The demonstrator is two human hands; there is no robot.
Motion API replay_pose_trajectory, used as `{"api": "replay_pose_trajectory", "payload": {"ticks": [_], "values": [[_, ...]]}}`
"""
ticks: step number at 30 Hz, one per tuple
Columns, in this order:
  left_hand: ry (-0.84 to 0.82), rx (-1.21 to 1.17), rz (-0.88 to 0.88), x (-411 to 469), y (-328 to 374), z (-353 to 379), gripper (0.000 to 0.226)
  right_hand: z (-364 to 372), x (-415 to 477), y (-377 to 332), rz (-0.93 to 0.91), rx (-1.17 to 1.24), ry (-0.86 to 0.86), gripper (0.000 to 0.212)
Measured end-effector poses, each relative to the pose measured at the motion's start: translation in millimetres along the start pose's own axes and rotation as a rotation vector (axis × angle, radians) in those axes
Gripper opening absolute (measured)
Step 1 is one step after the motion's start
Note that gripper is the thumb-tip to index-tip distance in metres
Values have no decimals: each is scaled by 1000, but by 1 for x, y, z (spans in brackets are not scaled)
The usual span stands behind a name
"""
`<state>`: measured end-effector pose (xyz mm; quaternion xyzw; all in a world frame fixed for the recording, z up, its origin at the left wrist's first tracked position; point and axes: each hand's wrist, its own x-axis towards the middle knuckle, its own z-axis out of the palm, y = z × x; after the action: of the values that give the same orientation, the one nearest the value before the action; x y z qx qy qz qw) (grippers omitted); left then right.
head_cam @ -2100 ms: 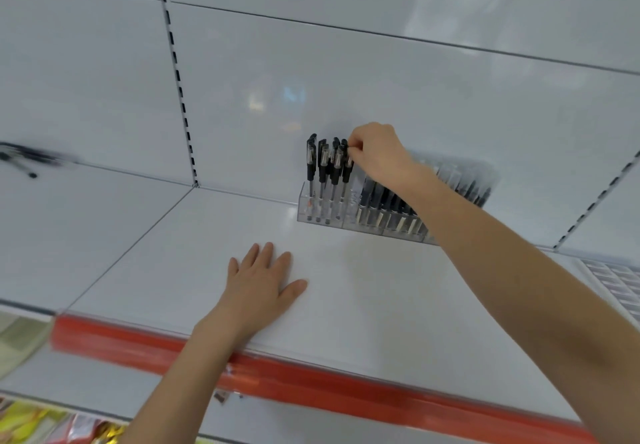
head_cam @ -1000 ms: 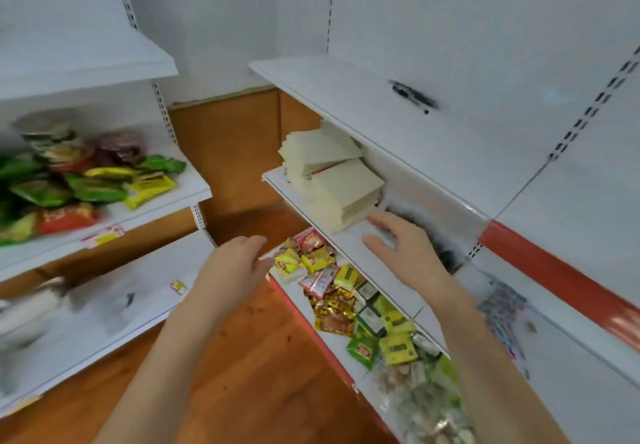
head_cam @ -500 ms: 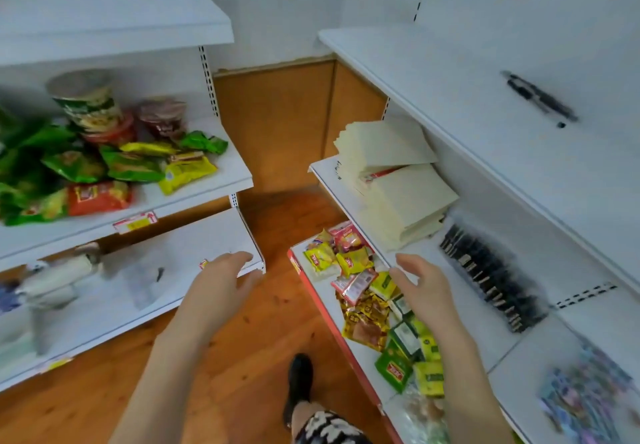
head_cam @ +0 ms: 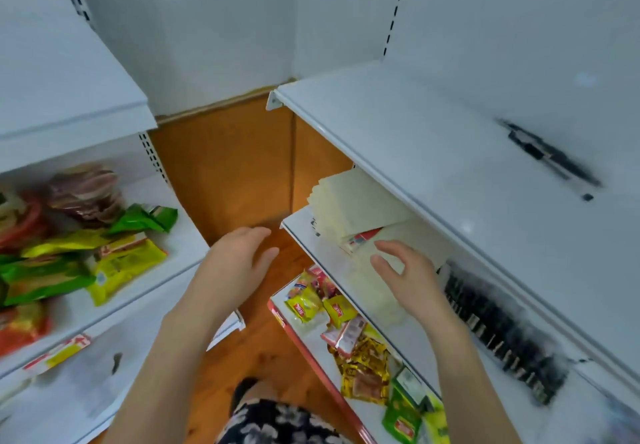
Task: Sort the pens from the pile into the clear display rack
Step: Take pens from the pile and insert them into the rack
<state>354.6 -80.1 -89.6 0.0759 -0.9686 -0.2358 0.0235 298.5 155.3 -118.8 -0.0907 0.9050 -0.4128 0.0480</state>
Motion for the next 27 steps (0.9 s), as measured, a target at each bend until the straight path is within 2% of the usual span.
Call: {"api": "replay_pose_trajectory", "payload": {"ticks": [7, 11, 16, 18, 22, 27], "values": [[-69, 64, 355, 93, -1, -17, 37, 0, 22, -15, 114, -70, 113, 29], [-133, 87, 634, 137, 5, -38, 49, 2, 20, -34, 216, -102, 232, 28], [-136, -14, 861, 160, 45, -55, 35, -10, -5, -68, 283, -87, 382, 16], [-137, -49, 960, 169, 64, -51, 36, -20, -15, -84, 299, -53, 448, 14], [-170, -102, 1064, 184, 109, -41, 45, -53, -20, -101, 283, -29, 594, 13], [-177, -136, 1181, 194, 168, -28, 43, -114, -6, -90, 242, -119, 669, 14]]}}
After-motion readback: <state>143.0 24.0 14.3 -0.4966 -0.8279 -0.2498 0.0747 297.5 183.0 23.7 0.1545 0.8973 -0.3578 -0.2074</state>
